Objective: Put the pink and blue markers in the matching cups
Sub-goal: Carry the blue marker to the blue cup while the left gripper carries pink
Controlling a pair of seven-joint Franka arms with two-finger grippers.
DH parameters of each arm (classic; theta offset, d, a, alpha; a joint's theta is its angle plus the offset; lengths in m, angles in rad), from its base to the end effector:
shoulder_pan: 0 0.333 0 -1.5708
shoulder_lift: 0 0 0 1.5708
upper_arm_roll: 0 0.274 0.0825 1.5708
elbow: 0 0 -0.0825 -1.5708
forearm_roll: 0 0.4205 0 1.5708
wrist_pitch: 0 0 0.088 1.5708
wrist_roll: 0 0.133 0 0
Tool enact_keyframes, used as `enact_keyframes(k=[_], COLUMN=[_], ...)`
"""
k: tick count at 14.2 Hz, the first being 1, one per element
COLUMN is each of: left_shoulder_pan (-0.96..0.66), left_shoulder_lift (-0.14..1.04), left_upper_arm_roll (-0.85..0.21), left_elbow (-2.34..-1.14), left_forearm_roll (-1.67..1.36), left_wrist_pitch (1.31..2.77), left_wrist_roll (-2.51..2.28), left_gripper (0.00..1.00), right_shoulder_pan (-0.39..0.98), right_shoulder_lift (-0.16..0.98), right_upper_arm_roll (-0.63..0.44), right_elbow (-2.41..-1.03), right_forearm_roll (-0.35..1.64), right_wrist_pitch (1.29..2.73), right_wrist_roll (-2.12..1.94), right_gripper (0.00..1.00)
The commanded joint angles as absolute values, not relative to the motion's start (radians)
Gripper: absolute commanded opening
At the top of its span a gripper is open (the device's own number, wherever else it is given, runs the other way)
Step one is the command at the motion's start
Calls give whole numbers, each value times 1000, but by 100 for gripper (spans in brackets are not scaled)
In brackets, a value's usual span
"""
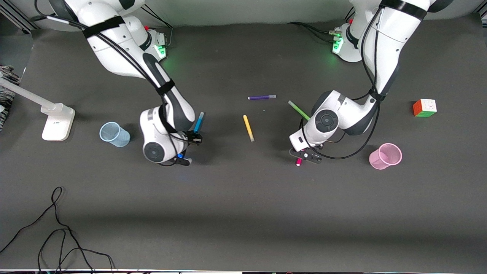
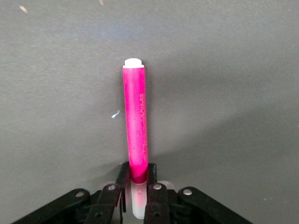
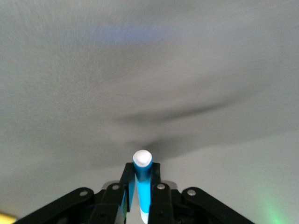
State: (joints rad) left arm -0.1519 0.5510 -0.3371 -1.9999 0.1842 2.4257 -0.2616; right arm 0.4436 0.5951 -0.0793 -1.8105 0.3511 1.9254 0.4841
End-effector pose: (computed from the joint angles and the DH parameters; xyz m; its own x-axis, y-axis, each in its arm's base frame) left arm 0.5205 -0.2883 0.0952 0.9399 -0.3278 -0.0957 -0.3252 -0.9447 0.0427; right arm 0.5370 0.2370 0.1023 0.8158 -0.2847 -0.5033 -0.3010 -0.9523 0.0508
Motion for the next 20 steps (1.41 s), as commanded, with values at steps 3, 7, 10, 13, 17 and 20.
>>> enact_keyframes(k=[3, 7, 10, 13, 17, 20], left_shoulder_pan=[-123, -25, 96, 230, 313, 325], left_shoulder_lift=[448, 339, 281, 258, 265, 302], left_upper_arm_roll=[-336, -337, -336, -333, -330, -314], left_elbow=[-1892, -1879, -1867, -1786, -1733, -1727], left_forearm_roll=[190, 107, 85, 72, 83, 115], left_wrist_pitch=[2168, 2033, 1884, 1687, 1551, 1548], left_wrist_roll=[-282, -243, -125, 20, 106, 107], left_gripper=[0, 0, 0, 0, 0, 0], right_shoulder_pan=[440, 440, 442, 443, 443, 445], right_shoulder_lift=[330, 210, 120, 20, -86, -109], right_upper_arm_roll=[-205, -250, -308, -356, -469, -534], right_elbow=[-1836, -1841, -1911, -2032, -2230, -2356], right_forearm_roll=[295, 76, 5, -89, -117, -117], right_wrist_pitch=[1812, 1839, 1923, 2046, 2274, 2403], right_wrist_roll=[410, 347, 229, 155, -39, -95], right_gripper=[0, 0, 0, 0, 0, 0])
